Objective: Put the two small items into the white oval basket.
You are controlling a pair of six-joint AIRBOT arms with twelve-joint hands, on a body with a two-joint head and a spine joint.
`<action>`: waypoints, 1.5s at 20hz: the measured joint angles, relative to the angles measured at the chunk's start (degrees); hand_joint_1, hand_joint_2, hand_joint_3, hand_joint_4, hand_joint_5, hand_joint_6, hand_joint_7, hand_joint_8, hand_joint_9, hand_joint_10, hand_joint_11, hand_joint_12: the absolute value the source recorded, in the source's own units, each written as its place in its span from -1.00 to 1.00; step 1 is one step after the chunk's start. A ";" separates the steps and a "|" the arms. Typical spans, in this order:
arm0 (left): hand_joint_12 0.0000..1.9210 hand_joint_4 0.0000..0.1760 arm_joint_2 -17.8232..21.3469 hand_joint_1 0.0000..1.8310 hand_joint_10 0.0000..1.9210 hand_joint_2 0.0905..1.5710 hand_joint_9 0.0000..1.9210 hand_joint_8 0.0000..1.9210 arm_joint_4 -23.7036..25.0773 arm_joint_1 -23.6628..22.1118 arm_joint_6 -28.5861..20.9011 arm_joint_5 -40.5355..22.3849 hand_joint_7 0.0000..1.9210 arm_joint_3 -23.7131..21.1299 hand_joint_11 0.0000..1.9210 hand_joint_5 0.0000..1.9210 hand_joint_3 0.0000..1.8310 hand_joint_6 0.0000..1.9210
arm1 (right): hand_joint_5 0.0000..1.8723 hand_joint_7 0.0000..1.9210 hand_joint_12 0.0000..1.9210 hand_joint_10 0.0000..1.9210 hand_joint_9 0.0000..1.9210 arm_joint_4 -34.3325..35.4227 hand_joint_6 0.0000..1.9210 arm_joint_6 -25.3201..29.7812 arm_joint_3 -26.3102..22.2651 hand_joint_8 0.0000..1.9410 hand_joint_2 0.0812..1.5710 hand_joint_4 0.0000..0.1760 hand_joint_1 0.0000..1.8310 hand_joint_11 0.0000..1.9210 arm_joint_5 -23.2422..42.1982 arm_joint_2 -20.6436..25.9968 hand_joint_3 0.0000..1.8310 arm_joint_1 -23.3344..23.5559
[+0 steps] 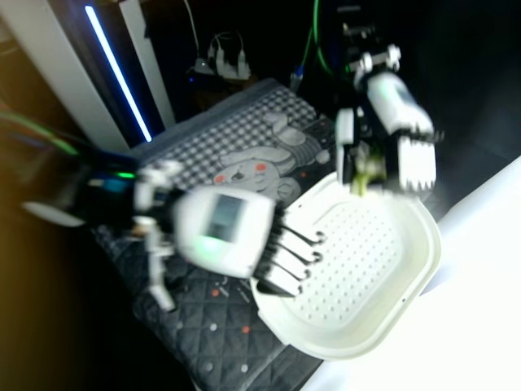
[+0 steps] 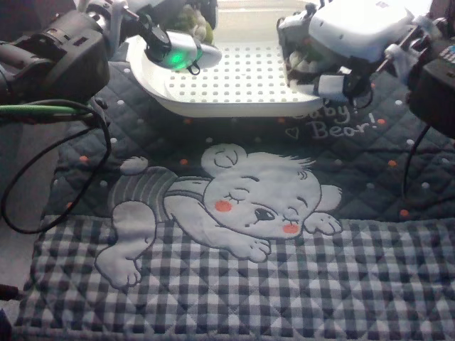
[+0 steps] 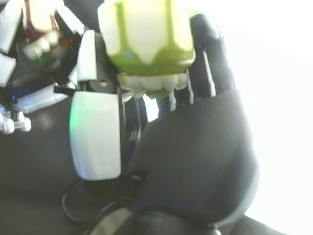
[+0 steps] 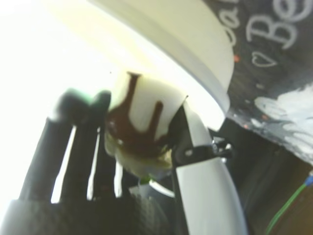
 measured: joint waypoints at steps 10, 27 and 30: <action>-1.00 1.00 1.86 -0.42 -1.00 0.05 -1.00 -1.00 -1.60 0.31 2.36 1.92 -1.00 -2.43 -1.00 -1.00 -1.00 -1.00 | -1.00 -1.00 -1.00 -1.00 -1.00 0.72 -1.00 -0.09 -1.66 -1.00 0.32 0.35 -0.73 -1.00 -0.52 0.79 -1.00 0.02; -1.00 1.00 29.73 -0.36 -1.00 0.31 -1.00 -1.00 0.26 25.05 -2.93 -47.21 -1.00 -33.18 -1.00 -1.00 -0.98 -1.00 | -1.00 -1.00 -0.97 -1.00 -1.00 -10.82 -1.00 -0.20 -32.81 -1.00 0.34 1.00 -0.69 -0.94 20.22 31.76 -1.00 -7.32; -1.00 0.43 30.16 -0.32 -1.00 0.28 -1.00 -1.00 -0.17 29.16 -3.04 -54.27 -1.00 -35.67 -1.00 -1.00 -1.00 -1.00 | -1.00 -1.00 -0.94 -1.00 -1.00 -9.49 -1.00 4.72 -34.99 -1.00 0.29 1.00 -0.76 -1.00 29.49 34.10 -0.96 -17.18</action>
